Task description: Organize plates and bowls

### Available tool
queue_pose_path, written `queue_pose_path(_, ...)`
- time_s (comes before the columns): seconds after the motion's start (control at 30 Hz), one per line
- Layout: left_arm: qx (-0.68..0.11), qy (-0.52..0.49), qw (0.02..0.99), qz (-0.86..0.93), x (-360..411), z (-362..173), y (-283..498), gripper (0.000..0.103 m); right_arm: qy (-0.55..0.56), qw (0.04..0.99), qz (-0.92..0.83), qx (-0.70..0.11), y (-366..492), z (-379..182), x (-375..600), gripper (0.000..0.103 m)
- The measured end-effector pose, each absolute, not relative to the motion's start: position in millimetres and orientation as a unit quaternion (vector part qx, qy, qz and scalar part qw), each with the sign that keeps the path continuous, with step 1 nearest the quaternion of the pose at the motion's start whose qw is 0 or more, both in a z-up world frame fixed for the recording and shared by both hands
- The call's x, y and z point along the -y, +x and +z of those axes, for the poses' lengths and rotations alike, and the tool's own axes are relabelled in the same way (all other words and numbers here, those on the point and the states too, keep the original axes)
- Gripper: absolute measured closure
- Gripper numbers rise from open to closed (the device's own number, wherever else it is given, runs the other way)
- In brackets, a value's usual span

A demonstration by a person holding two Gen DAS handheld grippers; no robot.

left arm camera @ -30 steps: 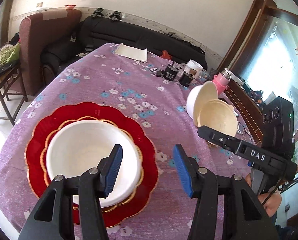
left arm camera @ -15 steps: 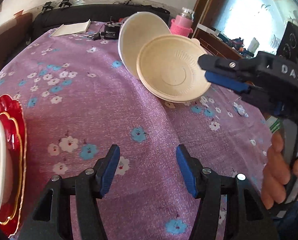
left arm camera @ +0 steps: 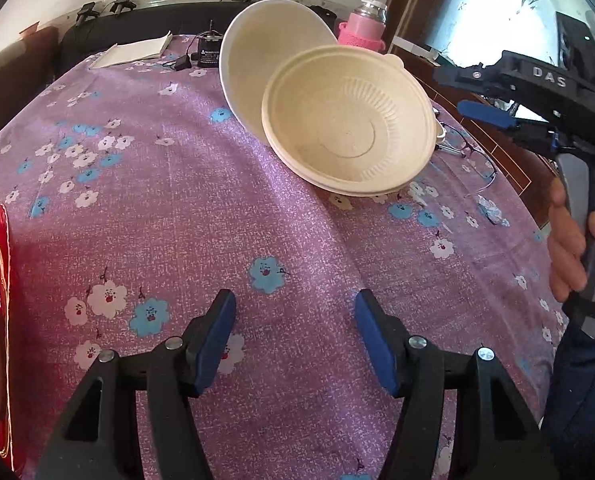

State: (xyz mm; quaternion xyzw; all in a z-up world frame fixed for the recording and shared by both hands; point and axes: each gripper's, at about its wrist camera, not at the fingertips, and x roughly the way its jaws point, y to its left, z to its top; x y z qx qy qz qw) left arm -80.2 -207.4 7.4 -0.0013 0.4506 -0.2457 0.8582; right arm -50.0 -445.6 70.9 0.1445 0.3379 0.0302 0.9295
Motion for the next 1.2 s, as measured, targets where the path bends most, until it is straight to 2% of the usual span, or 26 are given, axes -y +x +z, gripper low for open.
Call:
queue_pose_path(0.1, -0.451, -0.002, 0.858, -0.247, 207.0, 7.0, -80.5, 0.041, 0.141, 0.921, 0.025, -0.363, -32.9, 51.7, 442.5, 0.043)
queue_pose_path(0.13, -0.451, -0.004, 0.858, -0.248, 206.6, 6.9, -80.5, 0.041, 0.145, 0.918, 0.029, -0.367, -30.2, 44.9, 441.7, 0.046)
queue_pose_path(0.17, -0.451, -0.006, 0.857, -0.249, 205.9, 6.8, -80.4, 0.041, 0.156, 0.915, 0.028, -0.372, -29.4, 39.5, 443.2, 0.069)
queue_pose_path(0.2, -0.451, -0.008, 0.857, -0.249, 205.7, 6.9, -80.1, 0.041, 0.172, 0.907, 0.031, -0.384, -29.2, 33.9, 445.6, 0.082)
queue_pose_path(0.23, -0.451, -0.010, 0.857, -0.249, 205.3, 6.8, -79.8, 0.041, 0.198, 0.897, 0.044, -0.392, -30.7, 29.7, 449.0, 0.090)
queue_pose_path(0.33, -0.450, -0.013, 0.857, -0.250, 204.2, 7.2, -80.2, 0.041, 0.265, 0.878, 0.072, -0.393, -46.0, 25.0, 455.8, 0.090)
queue_pose_path(0.5, -0.444, -0.022, 0.860, -0.252, 199.8, 8.9, -81.0, 0.041, 0.362, 0.830, 0.125, -0.405, -89.8, 15.9, 452.6, 0.089)
queue_pose_path(0.6, -0.441, -0.025, 0.860, -0.256, 197.4, 9.8, -82.1, 0.041, 0.343, 0.826, 0.124, -0.429, -110.6, 14.7, 441.1, 0.089)
queue_pose_path(0.63, -0.440, -0.025, 0.860, -0.256, 197.4, 10.0, -82.4, 0.041, 0.311, 0.842, 0.106, -0.428, -116.7, 19.2, 438.1, 0.085)
queue_pose_path(0.73, -0.439, -0.024, 0.861, -0.257, 195.8, 10.2, -83.0, 0.041, 0.281, 0.869, 0.073, -0.402, -126.9, 28.2, 448.2, 0.058)
queue_pose_path(0.77, -0.438, -0.024, 0.861, -0.257, 195.1, 10.5, -83.4, 0.041, 0.287, 0.872, 0.069, -0.391, -128.6, 29.4, 455.4, 0.055)
queue_pose_path(0.97, -0.442, -0.024, 0.859, -0.255, 195.3, 8.7, -82.7, 0.041, 0.247, 0.906, 0.012, -0.344, -125.9, 37.0, 473.0, 0.053)
queue_pose_path(1.03, -0.443, -0.023, 0.859, -0.254, 196.5, 8.5, -82.6, 0.041, 0.264, 0.908, 0.014, -0.326, -126.2, 30.7, 479.4, 0.052)
queue_pose_path(1.13, -0.444, -0.021, 0.860, -0.252, 198.0, 8.2, -82.1, 0.041, 0.274, 0.912, -0.003, -0.305, -126.0, 23.5, 487.7, 0.045)
queue_pose_path(1.2, -0.444, -0.020, 0.860, -0.252, 198.1, 7.9, -81.8, 0.041, 0.276, 0.915, -0.001, -0.294, -126.0, 21.7, 491.4, 0.045)
